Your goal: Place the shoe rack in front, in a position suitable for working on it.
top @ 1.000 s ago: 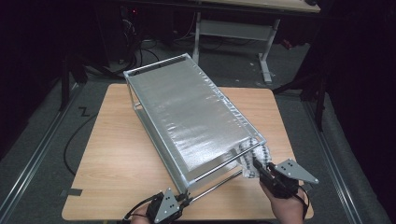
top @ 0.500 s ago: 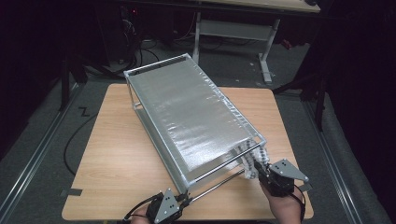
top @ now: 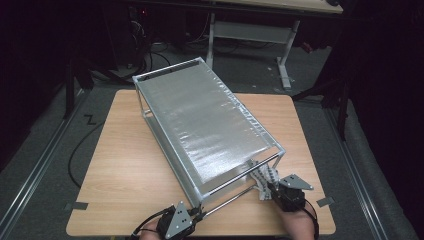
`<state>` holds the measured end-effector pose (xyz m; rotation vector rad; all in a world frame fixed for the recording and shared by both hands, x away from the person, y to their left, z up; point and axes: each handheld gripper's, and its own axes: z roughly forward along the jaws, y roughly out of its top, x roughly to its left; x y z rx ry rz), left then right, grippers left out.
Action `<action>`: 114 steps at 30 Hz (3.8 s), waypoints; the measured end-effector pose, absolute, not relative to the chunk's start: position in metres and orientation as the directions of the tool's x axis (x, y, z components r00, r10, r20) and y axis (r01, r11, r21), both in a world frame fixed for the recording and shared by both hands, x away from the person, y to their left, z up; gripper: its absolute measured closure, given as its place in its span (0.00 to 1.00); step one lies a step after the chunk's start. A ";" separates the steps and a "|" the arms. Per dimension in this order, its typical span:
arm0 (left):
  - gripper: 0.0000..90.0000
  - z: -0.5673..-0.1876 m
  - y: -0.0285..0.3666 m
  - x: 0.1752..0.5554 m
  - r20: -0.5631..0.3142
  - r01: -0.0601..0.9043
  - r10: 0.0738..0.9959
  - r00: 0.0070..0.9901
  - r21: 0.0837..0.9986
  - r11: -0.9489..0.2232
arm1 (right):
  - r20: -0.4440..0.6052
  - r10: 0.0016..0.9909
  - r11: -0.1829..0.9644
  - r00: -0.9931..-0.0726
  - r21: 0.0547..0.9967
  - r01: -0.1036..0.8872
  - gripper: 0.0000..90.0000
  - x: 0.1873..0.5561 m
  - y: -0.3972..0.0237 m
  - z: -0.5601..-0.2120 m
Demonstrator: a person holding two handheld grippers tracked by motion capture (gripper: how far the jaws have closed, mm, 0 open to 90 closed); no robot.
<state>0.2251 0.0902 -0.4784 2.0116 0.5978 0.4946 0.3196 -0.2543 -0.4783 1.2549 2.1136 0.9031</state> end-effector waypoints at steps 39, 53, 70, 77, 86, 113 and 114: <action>0.88 -0.479 0.090 0.222 0.098 0.212 0.594 0.799 0.878 -0.430 | -0.130 0.912 0.272 -0.390 0.902 0.336 0.85 0.302 -0.265 -0.413; 0.88 -0.478 0.090 0.221 0.107 0.204 0.587 0.803 0.875 -0.439 | -0.127 0.920 0.255 -0.371 0.912 0.320 0.85 0.300 -0.269 -0.409; 0.88 -0.478 0.090 0.222 0.112 0.198 0.577 0.809 0.872 -0.447 | -0.163 0.898 0.354 -0.409 0.820 0.449 0.85 0.315 -0.258 -0.454; 0.88 -0.478 0.090 0.222 0.117 0.193 0.571 0.813 0.871 -0.453 | -0.154 0.886 0.398 -0.438 0.737 0.546 0.85 0.326 -0.257 -0.486; 0.87 -0.477 0.090 0.226 0.125 0.184 0.561 0.818 0.867 -0.463 | -0.137 0.898 0.363 -0.419 0.769 0.526 0.85 0.308 -0.270 -0.470; 0.87 -0.479 0.147 0.212 0.045 0.322 0.709 0.704 0.869 -0.374 | -0.112 0.929 0.280 -0.352 0.836 0.472 0.85 0.307 -0.287 -0.448; 0.87 -0.479 0.151 0.211 0.035 0.330 0.719 0.695 0.871 -0.362 | -0.116 0.926 0.286 -0.360 0.838 0.466 0.85 0.310 -0.282 -0.447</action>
